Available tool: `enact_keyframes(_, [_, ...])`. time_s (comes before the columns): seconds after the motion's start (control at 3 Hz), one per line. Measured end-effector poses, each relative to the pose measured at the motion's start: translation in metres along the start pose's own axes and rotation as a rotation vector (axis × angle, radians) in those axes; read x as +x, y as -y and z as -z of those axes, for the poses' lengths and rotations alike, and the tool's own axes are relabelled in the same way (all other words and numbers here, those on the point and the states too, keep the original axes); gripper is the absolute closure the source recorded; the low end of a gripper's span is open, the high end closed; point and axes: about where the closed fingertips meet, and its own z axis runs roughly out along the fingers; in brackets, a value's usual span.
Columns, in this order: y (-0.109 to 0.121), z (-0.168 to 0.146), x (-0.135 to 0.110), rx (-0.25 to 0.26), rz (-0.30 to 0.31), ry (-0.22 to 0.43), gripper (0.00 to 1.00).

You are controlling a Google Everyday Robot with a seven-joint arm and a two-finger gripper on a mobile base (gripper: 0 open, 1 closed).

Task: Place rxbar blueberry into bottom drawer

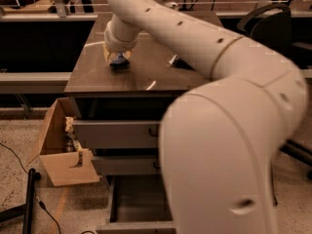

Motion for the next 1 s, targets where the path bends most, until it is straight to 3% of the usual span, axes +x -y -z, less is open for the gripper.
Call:
enact_keyframes(0.33, [-0.013,0.075,0.053,-0.165,0.064,0.008,1.0])
enact_keyframes(0.67, [0.0,0.135,0.088,-0.241,0.138,0.012,1.0])
enact_keyframes(1.0, [0.008,0.141,0.096,-0.247,0.189,0.014,1.0])
